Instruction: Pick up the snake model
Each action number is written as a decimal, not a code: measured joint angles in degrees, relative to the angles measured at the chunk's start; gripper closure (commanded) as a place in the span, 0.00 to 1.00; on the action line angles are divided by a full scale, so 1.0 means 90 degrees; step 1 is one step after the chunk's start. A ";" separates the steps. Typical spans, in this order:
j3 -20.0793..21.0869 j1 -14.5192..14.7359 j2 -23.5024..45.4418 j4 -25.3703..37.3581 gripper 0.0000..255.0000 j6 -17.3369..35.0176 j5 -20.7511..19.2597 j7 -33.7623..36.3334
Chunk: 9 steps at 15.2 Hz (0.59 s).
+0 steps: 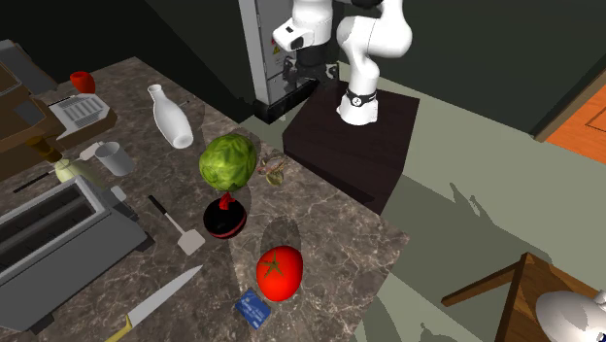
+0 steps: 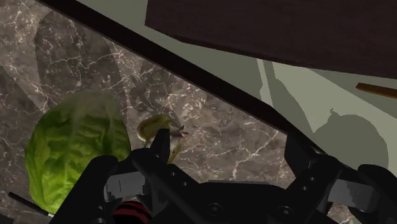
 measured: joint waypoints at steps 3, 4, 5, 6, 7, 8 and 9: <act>-0.0290 -0.0027 0.0575 -0.0116 0.00 0.0782 -0.0051 -0.0286; -0.0393 -0.0033 0.0798 -0.0181 0.00 0.1096 -0.0059 -0.0389; -0.0501 -0.0031 0.1058 -0.0147 0.00 0.1357 -0.0046 -0.0514; -0.0567 -0.0009 0.1270 -0.0163 0.00 0.1611 -0.0011 -0.0589; -0.0652 0.0002 0.1491 -0.0165 0.00 0.1860 0.0023 -0.0700; -0.0726 0.0043 0.1793 -0.0109 0.00 0.2129 0.0099 -0.0805; -0.0810 0.0049 0.1999 -0.0104 0.00 0.2357 0.0155 -0.0937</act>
